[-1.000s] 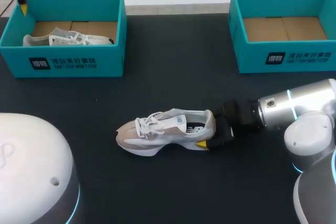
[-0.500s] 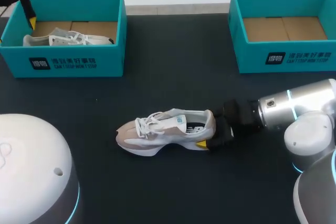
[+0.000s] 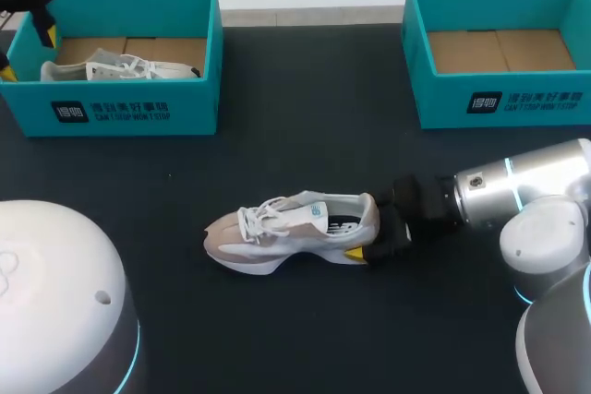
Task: Take the shoe out of the shoebox, open the shoe tongue, remove and reinsert the insole, then place the shoe into the shoebox
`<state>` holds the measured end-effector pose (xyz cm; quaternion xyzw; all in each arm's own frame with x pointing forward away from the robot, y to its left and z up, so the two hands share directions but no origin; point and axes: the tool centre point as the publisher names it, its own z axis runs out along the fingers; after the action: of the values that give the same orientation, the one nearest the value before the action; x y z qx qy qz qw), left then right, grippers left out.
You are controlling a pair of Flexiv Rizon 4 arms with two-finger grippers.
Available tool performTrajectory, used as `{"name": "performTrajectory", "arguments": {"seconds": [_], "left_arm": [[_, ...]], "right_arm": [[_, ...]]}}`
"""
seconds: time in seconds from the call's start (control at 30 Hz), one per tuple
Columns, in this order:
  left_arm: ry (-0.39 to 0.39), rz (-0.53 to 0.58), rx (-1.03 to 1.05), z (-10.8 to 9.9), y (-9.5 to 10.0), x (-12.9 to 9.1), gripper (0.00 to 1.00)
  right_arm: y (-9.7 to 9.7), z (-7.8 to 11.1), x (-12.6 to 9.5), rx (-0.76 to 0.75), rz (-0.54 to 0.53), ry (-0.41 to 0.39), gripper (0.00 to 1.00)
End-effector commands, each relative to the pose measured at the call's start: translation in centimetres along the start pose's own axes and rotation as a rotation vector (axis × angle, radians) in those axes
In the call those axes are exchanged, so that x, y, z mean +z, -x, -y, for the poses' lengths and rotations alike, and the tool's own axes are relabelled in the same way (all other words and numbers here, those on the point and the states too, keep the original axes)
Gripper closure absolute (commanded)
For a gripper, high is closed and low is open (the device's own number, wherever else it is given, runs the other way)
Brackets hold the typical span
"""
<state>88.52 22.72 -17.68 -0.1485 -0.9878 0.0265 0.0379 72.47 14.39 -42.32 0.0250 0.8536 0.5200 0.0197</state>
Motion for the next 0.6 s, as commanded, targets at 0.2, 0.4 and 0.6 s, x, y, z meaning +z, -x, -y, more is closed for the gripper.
{"name": "performTrajectory", "arguments": {"seconds": [0.2,0.4,0.6], "left_arm": [[-0.024,0.026,-0.695,5.8,-2.0,-0.2,0.00],[-0.041,0.050,-1.057,11.1,-3.3,0.4,0.00],[-0.052,0.113,-1.203,17.6,-4.6,1.6,0.00]], "right_arm": [[-0.1,0.2,0.2,-0.001,0.002,-0.001,1.00],[-0.1,0.2,0.2,-0.001,0.002,-0.001,1.00],[-0.1,0.2,0.2,-0.001,0.002,-0.001,1.00]]}}
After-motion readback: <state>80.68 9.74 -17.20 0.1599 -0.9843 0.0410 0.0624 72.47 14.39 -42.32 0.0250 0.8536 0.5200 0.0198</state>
